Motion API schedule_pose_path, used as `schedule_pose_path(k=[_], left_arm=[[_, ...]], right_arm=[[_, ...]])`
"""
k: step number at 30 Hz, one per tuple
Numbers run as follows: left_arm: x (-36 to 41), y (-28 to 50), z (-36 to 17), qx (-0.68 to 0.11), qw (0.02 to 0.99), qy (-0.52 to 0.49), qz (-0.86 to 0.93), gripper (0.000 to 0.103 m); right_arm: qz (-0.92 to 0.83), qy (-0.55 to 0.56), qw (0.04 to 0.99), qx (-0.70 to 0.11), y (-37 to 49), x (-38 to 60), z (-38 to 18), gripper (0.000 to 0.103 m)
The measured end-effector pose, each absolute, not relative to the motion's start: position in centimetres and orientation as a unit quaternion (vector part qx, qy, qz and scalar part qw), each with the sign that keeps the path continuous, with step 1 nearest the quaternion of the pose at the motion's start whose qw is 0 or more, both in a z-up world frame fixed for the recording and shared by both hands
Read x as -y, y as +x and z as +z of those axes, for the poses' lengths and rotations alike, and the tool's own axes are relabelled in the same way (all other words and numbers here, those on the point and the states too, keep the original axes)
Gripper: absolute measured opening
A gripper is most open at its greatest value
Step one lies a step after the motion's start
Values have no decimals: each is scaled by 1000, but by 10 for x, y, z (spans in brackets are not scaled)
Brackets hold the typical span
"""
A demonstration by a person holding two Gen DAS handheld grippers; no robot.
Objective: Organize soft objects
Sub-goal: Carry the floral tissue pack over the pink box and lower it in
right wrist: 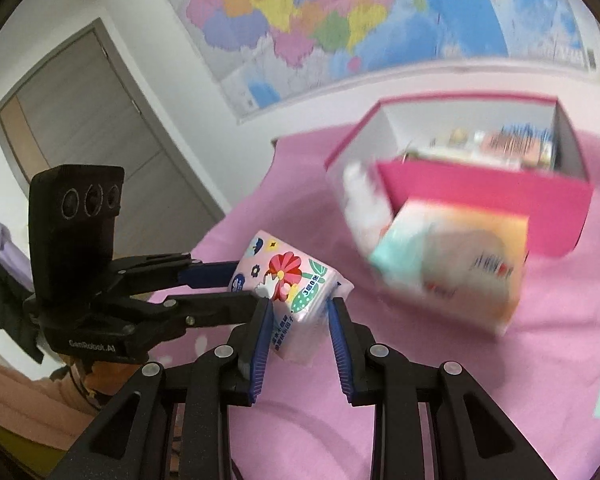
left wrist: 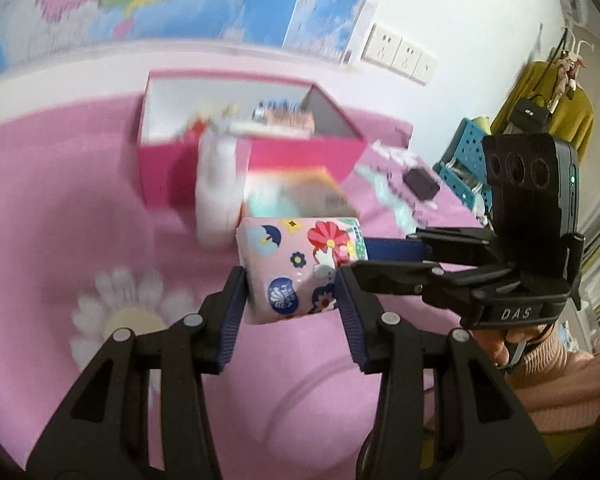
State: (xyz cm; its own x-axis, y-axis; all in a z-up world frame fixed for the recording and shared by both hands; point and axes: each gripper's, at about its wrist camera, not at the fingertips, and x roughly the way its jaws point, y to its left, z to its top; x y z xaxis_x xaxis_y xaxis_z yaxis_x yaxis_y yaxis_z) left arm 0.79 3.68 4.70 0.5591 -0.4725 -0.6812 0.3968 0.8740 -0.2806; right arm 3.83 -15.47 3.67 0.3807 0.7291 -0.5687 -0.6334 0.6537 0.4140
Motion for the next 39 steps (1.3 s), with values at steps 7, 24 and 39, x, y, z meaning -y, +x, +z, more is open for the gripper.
schedule_pose_path(k=[7,24,39], left_arm=[[-26,40,83,-362,901,-18,-239,47],[-27,131,96,-359,906,-24,-224,47],[-27,157,87,-364,905,-29,-218,46]], right_arm=[[404,64,849,-334,64,154,67,29],[384,87,860,-326,151,149,74,29],[375,98,859,-334,178,149,64,29]])
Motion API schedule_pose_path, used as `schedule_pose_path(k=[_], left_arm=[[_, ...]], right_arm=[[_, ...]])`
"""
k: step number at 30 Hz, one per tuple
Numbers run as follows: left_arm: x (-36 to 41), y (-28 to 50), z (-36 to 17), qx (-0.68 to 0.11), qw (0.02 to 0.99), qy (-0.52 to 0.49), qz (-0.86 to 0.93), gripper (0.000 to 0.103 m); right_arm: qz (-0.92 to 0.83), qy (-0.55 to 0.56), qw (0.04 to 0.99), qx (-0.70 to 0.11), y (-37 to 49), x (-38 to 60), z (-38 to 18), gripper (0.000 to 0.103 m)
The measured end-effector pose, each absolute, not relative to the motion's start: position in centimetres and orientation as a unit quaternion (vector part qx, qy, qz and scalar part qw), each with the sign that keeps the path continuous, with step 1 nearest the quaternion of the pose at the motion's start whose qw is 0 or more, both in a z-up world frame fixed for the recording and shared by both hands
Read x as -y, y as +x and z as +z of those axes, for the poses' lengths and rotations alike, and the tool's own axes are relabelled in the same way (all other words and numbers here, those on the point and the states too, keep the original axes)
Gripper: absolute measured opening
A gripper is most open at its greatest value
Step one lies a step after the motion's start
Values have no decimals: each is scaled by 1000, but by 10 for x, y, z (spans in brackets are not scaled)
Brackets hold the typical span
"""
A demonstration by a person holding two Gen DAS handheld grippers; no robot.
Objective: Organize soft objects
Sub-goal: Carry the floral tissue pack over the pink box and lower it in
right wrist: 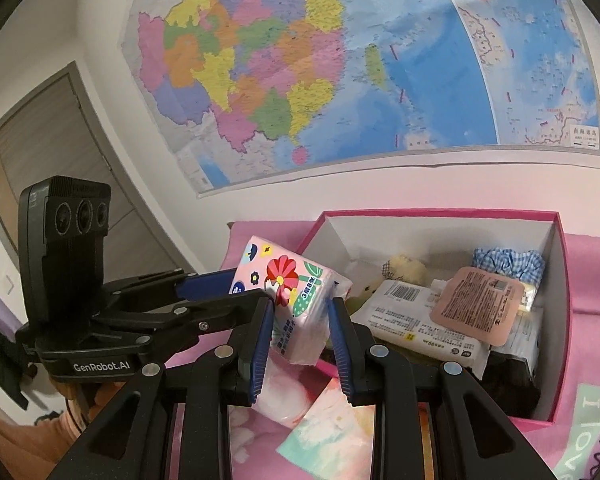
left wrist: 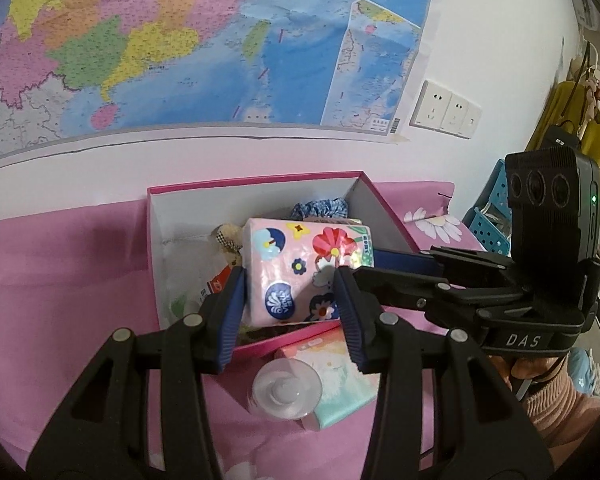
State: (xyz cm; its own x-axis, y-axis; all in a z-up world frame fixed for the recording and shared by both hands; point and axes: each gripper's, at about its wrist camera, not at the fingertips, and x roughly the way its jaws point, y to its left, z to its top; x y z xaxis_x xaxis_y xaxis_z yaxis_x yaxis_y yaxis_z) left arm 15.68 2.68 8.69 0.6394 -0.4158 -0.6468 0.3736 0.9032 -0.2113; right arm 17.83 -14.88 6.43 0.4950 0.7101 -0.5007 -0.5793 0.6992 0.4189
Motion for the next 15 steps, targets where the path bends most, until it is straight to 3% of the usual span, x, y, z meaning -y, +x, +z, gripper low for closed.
schedule_pose_path(k=[15], left_arm=[[-21,172,83,-369,903,-26,-220,46]], right_arm=[[364,103,863,-335,186,152,63,29]])
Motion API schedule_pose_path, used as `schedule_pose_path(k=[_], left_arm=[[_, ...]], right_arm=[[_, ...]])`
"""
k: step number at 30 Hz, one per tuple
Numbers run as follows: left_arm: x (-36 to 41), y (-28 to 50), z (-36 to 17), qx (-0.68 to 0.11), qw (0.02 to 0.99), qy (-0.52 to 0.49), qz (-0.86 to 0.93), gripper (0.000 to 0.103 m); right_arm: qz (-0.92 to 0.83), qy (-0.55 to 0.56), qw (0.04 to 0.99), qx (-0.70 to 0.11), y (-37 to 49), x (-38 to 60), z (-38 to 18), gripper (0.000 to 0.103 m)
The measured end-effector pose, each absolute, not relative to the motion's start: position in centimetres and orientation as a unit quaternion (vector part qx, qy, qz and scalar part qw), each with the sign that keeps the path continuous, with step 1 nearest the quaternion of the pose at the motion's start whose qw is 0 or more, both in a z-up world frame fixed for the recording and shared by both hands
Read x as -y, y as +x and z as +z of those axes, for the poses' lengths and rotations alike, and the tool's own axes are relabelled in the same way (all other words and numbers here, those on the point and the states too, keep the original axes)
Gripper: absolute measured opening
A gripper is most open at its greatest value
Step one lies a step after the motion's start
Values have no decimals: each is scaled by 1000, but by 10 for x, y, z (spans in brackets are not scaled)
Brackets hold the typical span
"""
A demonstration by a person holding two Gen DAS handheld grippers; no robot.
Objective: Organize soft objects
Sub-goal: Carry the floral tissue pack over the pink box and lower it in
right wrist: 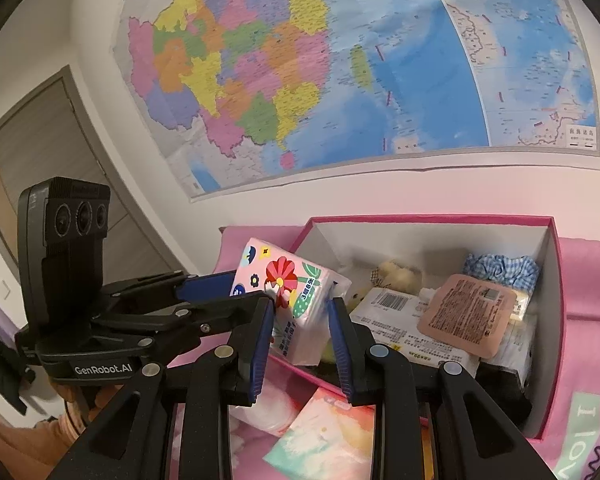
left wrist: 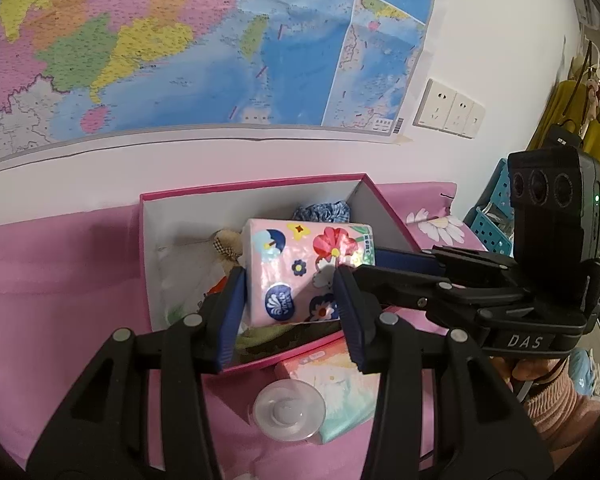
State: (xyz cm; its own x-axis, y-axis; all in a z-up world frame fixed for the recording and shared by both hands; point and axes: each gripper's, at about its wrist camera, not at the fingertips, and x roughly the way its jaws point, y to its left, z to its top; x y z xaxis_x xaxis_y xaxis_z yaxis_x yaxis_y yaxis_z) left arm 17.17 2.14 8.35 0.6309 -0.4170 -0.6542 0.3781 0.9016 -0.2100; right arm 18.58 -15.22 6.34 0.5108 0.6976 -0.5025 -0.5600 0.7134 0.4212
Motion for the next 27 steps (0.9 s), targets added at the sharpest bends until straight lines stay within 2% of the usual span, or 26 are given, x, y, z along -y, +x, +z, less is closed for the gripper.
schedule_pose_path(k=[27], left_arm=[[-9,211,66,-386,897,-20,-214,46]], right_arm=[[340,109,865,-352,213,157,53,29]])
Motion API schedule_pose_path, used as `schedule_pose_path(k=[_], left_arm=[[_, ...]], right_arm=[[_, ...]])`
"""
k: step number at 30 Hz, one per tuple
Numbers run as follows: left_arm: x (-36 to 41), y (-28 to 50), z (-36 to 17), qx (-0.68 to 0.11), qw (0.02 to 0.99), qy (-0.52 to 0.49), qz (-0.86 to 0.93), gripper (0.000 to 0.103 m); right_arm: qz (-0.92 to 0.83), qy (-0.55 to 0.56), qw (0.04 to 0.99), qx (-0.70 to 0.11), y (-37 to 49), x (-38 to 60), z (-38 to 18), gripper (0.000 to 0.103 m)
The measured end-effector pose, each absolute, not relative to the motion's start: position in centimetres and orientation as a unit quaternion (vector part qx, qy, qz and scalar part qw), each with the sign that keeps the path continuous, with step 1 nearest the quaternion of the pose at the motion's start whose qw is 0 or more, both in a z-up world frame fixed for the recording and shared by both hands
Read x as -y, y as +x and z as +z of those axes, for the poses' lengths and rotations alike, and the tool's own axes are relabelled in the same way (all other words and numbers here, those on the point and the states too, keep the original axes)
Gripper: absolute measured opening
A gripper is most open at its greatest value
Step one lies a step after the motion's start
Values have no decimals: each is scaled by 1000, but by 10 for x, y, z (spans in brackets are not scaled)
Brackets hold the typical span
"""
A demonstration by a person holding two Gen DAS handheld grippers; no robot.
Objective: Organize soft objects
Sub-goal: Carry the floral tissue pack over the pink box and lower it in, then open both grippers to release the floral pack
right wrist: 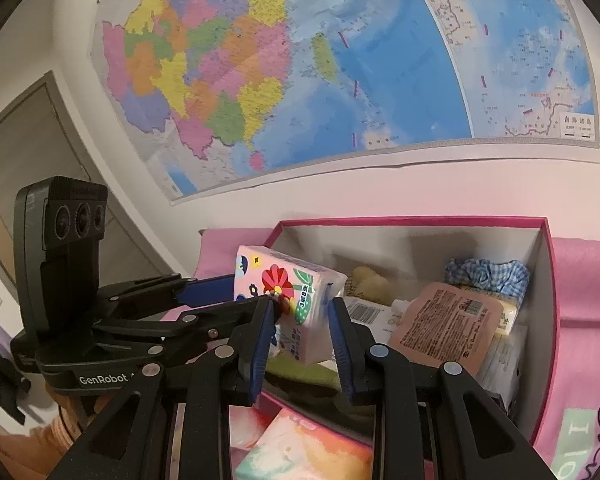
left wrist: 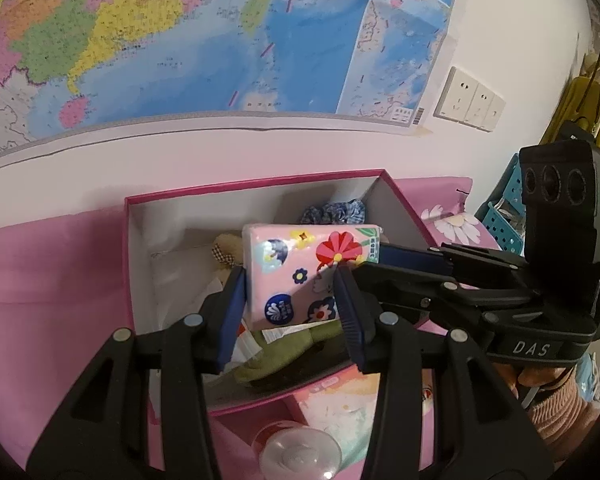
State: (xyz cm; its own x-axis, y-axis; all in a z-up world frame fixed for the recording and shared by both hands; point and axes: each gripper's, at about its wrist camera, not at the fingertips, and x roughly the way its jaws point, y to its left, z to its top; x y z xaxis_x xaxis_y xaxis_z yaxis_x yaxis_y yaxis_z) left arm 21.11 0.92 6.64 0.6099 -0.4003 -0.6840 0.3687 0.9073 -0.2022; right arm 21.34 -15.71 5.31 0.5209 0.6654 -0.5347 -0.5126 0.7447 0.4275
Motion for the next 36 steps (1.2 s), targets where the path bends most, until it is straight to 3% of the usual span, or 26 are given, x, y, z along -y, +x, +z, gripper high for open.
schedule_pose_path(k=[20,24,26,27,29,32,33,35,36], left_arm=[[-13,244,42,-429,884,-30,-183,47],[-29,249,40,-437,882,-55,-170,54],[-37,245,41,-432,886,-59,-160,63],[-40,240,42,-428,888,-60,-156,65],[-45,230,45,-417,894,-59,-152,80],[-53,208,53,-388,910,-51,-136,84],[-56,200,55,-381,913,-52,-135,85],[-64,178,60,-362,922,-63,-122,99],[-67,171,62,-353,926,-66,-119,102]], right_arm=[[313,108,859,-390,245,153,29,29],[298,106,865,-388,242,158,28,30],[294,104,870,-382,237,162,31,30],[289,101,874,-378,233,164,34,32],[290,96,878,-368,225,167,39,35],[285,76,889,-349,203,171,47,45],[286,68,892,-343,195,172,49,51],[279,47,902,-325,173,174,54,63],[275,37,907,-317,163,174,56,73]])
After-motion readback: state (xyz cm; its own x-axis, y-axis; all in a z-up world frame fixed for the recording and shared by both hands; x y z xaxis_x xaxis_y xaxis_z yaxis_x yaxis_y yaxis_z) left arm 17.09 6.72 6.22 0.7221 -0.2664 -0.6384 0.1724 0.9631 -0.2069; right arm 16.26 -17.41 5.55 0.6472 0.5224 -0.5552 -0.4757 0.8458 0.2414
